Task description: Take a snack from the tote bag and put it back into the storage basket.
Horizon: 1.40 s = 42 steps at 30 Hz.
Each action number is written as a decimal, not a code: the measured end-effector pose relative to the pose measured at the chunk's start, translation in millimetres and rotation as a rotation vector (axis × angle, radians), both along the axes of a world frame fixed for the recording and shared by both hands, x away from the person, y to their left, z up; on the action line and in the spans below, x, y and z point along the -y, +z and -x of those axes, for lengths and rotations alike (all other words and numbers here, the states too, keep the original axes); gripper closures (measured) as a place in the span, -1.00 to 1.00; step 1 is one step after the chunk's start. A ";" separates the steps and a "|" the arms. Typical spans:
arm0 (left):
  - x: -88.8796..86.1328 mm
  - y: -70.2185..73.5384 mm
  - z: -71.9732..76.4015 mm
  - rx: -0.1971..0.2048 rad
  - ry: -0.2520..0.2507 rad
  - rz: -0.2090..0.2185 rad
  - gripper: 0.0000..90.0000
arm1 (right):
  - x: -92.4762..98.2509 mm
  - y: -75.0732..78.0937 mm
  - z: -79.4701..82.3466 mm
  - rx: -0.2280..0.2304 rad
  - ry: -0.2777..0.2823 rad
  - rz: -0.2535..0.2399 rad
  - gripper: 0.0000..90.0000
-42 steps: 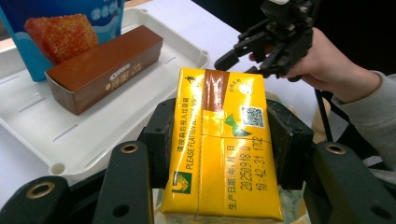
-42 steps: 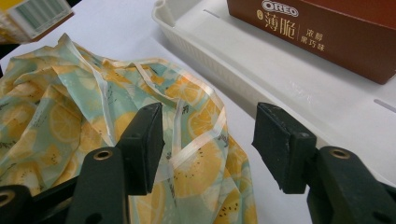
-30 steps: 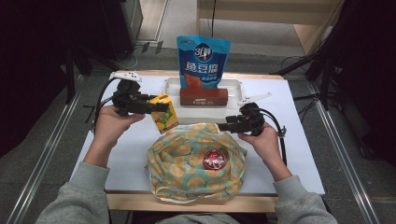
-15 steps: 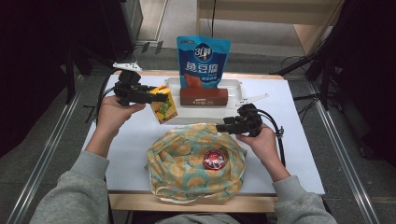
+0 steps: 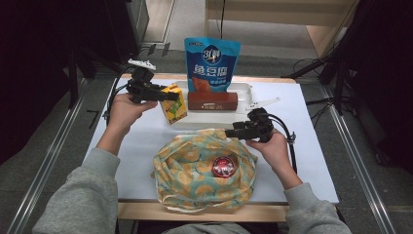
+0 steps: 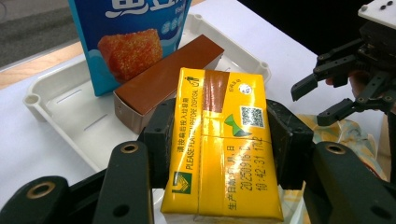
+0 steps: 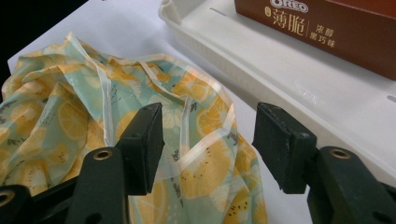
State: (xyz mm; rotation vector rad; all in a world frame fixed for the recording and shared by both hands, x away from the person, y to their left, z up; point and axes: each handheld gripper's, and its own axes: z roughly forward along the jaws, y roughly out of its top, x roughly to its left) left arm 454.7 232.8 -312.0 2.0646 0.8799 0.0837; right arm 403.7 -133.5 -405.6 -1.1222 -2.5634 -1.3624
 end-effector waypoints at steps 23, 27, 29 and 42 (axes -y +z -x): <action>16.3 -25.5 -36.7 -0.038 0.011 -0.005 0.14 | 2.6 -1.1 0.0 -0.002 -0.006 0.001 -0.02; 15.9 -31.6 -42.5 -0.040 0.024 -0.021 0.14 | 1.7 -1.3 0.5 -0.005 -0.002 0.001 -0.02; 17.1 -35.3 -44.8 -0.040 0.026 -0.034 0.14 | 1.6 -1.4 0.5 -0.005 -0.002 0.002 -0.02; 22.5 -49.0 -52.5 -0.024 0.021 -0.080 0.14 | 1.4 -1.7 0.5 -0.006 0.001 -0.001 -0.02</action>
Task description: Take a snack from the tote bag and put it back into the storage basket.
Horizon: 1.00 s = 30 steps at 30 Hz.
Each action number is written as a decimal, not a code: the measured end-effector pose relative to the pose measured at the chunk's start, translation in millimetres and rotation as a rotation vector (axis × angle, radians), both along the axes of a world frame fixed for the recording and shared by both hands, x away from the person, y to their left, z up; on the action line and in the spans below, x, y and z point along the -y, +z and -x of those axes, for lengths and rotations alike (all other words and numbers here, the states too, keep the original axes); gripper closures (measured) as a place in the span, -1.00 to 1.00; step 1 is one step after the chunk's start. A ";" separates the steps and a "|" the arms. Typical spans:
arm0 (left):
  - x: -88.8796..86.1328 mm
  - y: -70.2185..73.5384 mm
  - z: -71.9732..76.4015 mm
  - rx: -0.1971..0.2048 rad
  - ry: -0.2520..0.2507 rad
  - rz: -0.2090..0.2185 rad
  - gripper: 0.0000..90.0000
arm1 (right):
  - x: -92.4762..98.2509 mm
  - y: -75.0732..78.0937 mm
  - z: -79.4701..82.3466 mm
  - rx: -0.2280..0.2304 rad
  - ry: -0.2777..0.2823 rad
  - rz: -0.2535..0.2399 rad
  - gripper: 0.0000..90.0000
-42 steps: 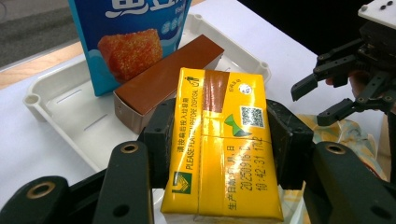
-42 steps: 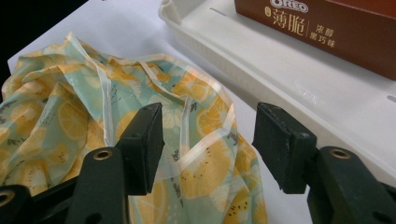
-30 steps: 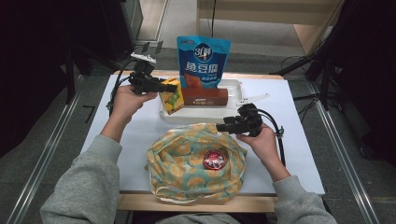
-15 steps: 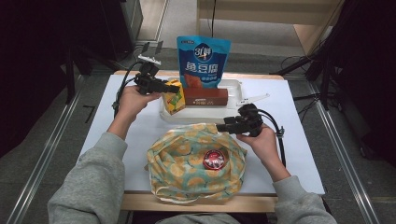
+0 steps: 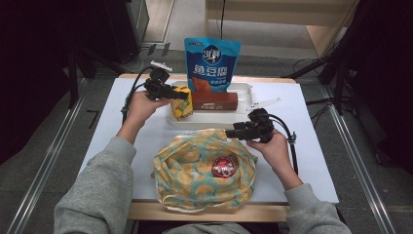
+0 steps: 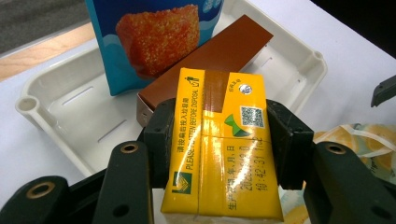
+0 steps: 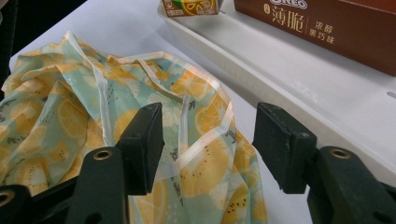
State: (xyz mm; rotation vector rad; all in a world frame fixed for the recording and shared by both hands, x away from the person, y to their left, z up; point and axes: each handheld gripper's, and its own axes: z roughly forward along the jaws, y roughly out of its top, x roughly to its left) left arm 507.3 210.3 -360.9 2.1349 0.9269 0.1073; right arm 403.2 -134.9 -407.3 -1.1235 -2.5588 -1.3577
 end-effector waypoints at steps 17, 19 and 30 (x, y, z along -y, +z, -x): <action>3.2 -20.6 -3.8 -0.058 0.000 -0.020 0.13 | -0.2 -0.5 0.1 -0.002 0.002 0.003 -0.02; 3.9 -19.8 -1.8 -0.046 -0.004 -0.041 0.13 | -0.5 -0.7 0.0 -0.003 0.003 0.002 -0.02; 9.1 -22.5 0.3 -0.073 -0.046 -0.014 -0.11 | -1.6 -1.2 0.6 -0.010 0.005 0.005 -0.02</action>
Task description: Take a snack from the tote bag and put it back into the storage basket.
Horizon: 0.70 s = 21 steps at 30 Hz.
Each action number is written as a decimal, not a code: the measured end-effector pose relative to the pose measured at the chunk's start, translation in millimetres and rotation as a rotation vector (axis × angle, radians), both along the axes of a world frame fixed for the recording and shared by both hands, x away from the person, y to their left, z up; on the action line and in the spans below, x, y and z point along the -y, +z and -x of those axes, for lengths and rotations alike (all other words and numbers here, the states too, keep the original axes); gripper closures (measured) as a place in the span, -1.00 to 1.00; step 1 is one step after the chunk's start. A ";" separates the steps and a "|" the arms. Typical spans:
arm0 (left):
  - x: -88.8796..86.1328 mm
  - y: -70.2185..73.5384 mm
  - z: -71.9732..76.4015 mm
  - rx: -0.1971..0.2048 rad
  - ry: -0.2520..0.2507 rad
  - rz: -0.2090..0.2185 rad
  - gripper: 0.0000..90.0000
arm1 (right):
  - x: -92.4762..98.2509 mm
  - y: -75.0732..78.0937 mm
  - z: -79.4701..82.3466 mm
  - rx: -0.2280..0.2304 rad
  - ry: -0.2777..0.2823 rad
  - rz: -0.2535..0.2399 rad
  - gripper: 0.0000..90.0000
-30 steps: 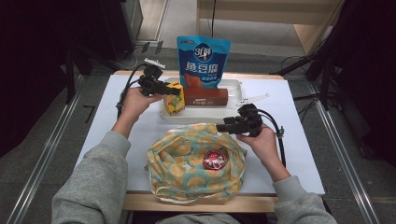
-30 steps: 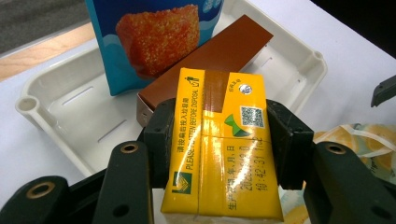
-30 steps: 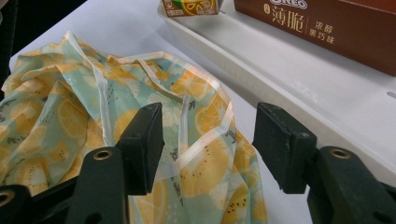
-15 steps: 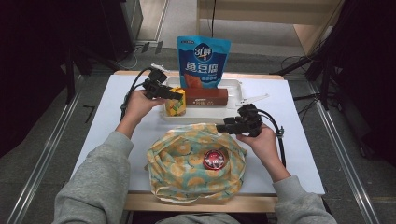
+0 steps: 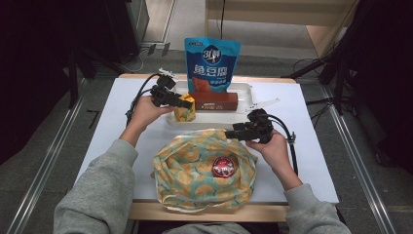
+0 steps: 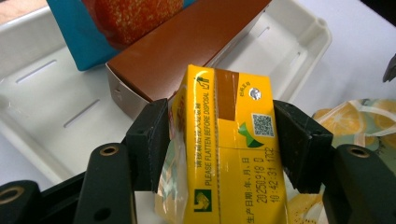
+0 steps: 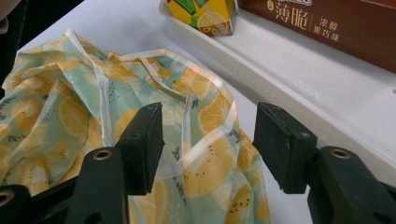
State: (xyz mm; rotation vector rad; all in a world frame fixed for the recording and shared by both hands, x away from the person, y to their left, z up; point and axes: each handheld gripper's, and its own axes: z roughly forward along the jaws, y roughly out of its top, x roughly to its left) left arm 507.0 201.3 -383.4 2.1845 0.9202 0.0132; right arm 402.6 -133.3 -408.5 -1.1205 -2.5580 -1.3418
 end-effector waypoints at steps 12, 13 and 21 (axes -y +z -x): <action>-18.4 15.1 8.4 -0.002 0.026 0.037 -0.17 | -0.5 -1.5 -0.6 -0.006 0.004 0.006 -0.03; -19.9 15.9 9.4 0.001 0.027 0.039 -0.17 | -0.8 -1.5 -0.5 -0.004 0.005 0.006 -0.03; -35.2 21.8 22.8 0.013 0.047 0.037 -0.14 | 0.6 -0.7 -1.0 0.002 0.000 0.002 -0.03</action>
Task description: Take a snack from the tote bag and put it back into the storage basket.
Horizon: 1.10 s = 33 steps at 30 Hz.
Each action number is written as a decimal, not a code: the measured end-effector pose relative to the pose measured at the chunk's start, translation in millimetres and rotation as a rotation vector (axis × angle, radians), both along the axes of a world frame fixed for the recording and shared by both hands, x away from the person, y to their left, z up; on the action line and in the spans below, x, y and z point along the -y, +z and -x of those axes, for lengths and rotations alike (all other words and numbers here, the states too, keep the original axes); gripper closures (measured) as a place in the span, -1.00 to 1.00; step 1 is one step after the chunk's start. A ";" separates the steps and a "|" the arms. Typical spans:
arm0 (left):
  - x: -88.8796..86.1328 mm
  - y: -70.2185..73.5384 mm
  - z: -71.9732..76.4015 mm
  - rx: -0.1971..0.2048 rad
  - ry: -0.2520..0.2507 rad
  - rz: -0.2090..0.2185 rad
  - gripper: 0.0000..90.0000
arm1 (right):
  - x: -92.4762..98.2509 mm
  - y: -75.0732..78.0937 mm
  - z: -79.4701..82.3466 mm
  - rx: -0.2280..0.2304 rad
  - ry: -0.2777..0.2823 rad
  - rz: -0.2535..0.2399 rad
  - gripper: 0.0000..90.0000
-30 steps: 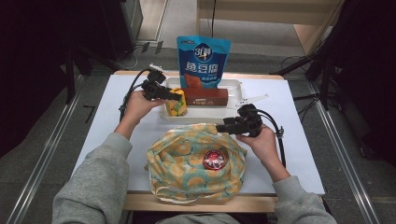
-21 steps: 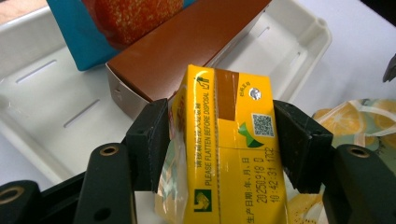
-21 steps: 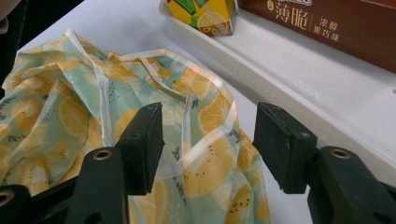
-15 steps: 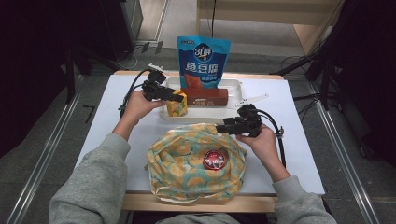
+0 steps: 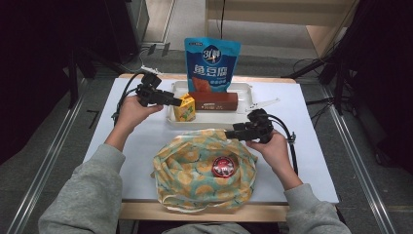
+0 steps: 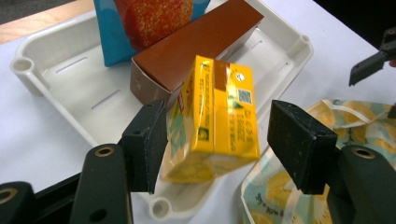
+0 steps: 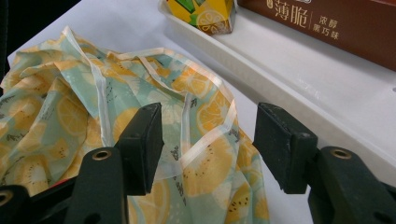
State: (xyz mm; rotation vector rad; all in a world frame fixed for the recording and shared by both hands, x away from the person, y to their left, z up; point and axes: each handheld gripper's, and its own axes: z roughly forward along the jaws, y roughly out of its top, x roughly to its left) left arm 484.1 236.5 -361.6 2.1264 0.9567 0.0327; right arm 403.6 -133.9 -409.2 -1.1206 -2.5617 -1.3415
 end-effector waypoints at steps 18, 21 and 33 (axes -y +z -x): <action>-20.3 -14.7 31.9 0.011 0.047 0.011 0.05 | -0.6 0.3 -1.2 -0.001 0.001 0.000 -0.03; -20.0 -17.9 36.3 0.001 0.038 0.009 0.21 | -0.5 0.6 -1.1 0.002 0.002 0.001 -0.03; -10.6 -27.7 50.2 0.004 -0.023 0.039 1.00 | 0.5 0.3 -1.7 0.008 0.002 0.006 -0.03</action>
